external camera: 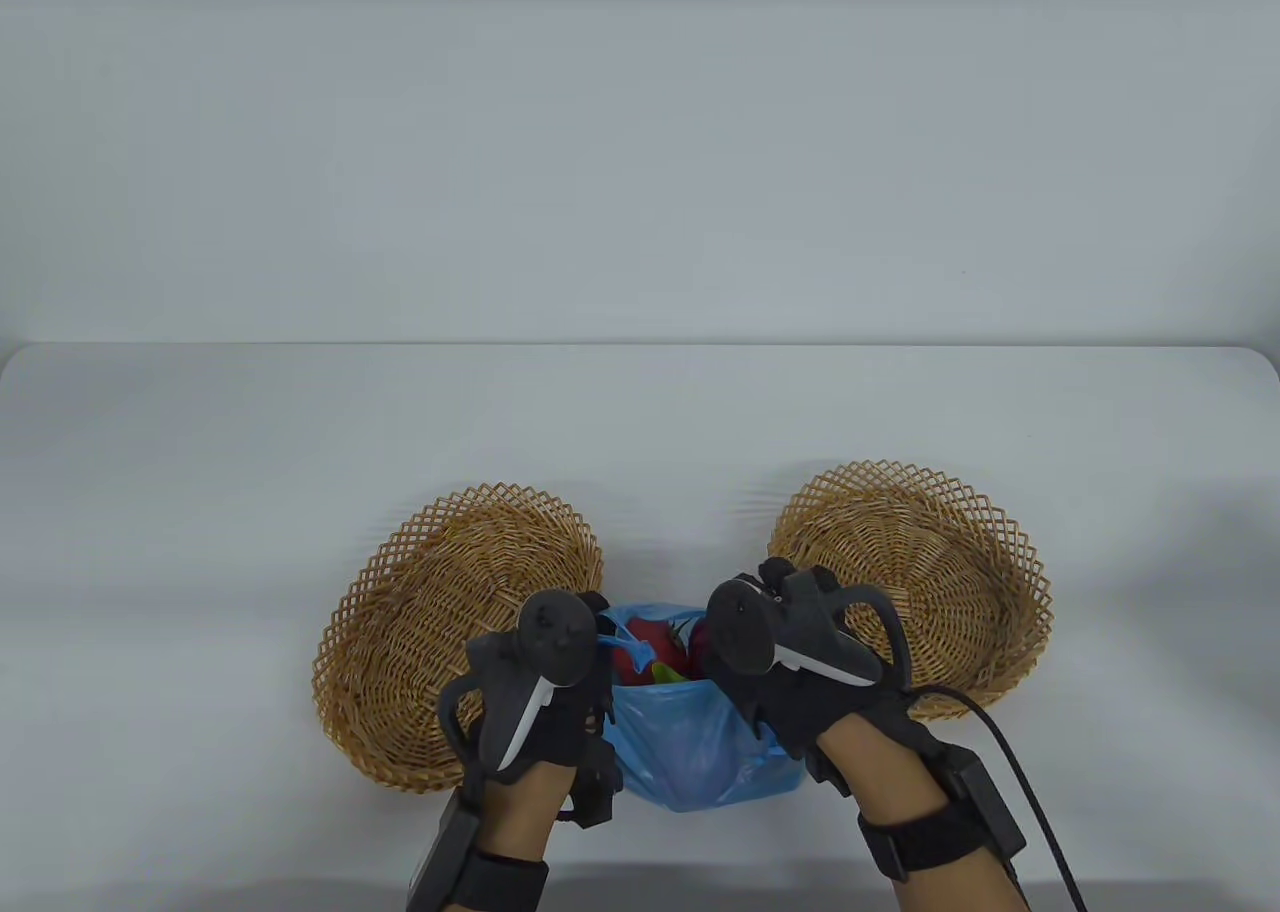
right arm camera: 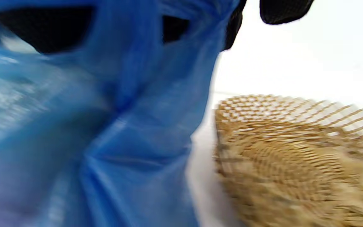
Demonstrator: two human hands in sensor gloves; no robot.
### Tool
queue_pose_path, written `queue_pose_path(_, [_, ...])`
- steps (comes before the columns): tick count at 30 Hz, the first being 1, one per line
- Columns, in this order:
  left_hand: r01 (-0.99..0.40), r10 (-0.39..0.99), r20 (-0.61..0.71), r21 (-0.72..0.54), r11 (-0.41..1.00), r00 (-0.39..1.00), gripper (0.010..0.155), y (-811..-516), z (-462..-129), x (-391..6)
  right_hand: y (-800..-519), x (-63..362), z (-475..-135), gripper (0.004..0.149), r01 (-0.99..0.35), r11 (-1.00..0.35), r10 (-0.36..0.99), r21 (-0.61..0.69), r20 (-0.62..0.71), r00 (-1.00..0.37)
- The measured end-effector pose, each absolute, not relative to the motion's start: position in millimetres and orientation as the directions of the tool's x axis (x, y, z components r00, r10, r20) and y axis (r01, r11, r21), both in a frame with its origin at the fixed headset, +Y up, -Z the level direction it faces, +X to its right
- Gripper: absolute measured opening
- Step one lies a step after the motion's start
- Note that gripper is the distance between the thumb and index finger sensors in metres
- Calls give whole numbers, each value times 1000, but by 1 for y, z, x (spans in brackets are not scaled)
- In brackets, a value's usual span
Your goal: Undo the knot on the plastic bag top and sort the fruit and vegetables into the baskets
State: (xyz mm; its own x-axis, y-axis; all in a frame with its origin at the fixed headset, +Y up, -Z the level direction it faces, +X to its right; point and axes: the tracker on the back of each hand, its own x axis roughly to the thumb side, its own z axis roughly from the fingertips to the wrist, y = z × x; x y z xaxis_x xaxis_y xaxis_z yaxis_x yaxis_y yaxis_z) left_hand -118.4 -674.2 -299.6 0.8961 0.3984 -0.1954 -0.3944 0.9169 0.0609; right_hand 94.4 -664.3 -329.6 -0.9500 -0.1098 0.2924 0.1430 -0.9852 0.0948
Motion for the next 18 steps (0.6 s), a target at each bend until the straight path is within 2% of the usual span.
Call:
queue_pose_path(5, [-408,414,-200,74,910,888,44,-673,-298,-122,-664,104,-336,55,181,-984,-177,6,157,-972])
queue_pose_path(9, [-404,414,-200,91,910,888,44,-672,-297,-123,-660,107,-336,47,221,-975,-219,9,103,-970])
queue_pose_path(10, [-403,413,-204,91,911,887,44,-672,-297,-124,-660,107,-336,49,242,-970,-238,25,115,-964])
queue_pose_path(14, [-420,428,-221,81,904,876,45,-674,-298,-130,-660,108,-335,77,302,-944,-281,130,159,-947])
queue_pose_path(18, [-490,490,-203,51,870,848,48,-674,-299,-136,-665,108,-335,94,294,-935,-251,196,218,-943])
